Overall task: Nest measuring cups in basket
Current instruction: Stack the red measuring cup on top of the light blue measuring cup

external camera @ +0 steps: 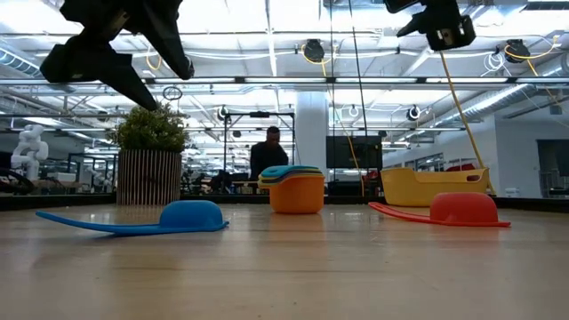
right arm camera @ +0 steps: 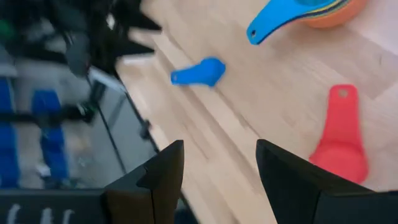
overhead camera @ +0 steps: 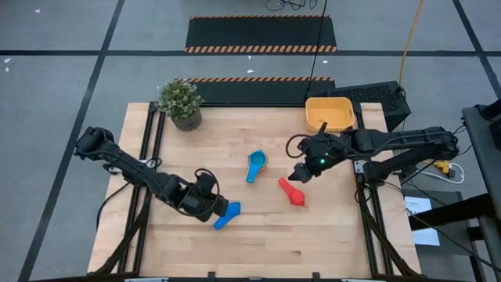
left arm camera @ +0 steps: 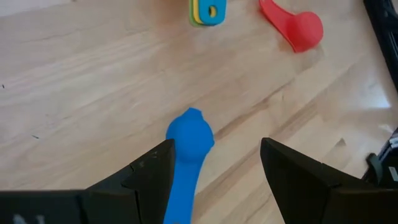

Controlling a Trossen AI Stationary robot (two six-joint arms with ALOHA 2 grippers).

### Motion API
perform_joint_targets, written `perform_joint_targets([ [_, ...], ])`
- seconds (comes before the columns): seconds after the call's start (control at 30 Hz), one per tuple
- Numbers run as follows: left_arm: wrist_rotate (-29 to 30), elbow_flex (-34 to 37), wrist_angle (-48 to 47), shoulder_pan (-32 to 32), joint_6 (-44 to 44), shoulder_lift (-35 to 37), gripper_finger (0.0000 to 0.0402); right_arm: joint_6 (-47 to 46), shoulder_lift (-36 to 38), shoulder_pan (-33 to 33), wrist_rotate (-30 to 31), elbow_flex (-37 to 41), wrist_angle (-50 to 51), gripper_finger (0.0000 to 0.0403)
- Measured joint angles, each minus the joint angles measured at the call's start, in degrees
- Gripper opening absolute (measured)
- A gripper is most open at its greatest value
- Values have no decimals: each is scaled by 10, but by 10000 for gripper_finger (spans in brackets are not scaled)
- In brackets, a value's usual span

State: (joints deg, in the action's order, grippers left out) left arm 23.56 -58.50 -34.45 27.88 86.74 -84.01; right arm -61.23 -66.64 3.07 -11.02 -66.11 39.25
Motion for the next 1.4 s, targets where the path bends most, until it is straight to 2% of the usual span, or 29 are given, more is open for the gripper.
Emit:
perform_joint_targets([
  [0.3, 11, 0, 23, -1, 67, 0, 239, 233, -50, -57, -168, 0, 37, 194],
  [0.4, 11, 0, 43, -1, 95, 0, 239, 359, -75, -72, -191, 0, 45, 194],
  [0.57, 18, 0, 92, -1, 136, 0, 239, 595, -118, -80, -193, 0, 17, 194],
  [0.67, 25, 0, 126, -1, 158, -3, 239, 690, -153, -94, -239, 0, -6, 194],
  [0.8, 30, 0, 166, 2, 191, -4, 239, 737, -205, -121, -281, 0, -12, 194],
  [1.07, 51, 0, 242, 4, 203, -4, 239, 851, -276, -190, -291, 0, 3, 194],
  [1.23, 51, 0, 249, 4, 204, -4, 239, 882, -324, -231, -297, 0, -5, 194],
  [1.4, 51, 0, 248, 4, 203, -4, 239, 905, -363, -246, -297, 0, -11, 194],
])
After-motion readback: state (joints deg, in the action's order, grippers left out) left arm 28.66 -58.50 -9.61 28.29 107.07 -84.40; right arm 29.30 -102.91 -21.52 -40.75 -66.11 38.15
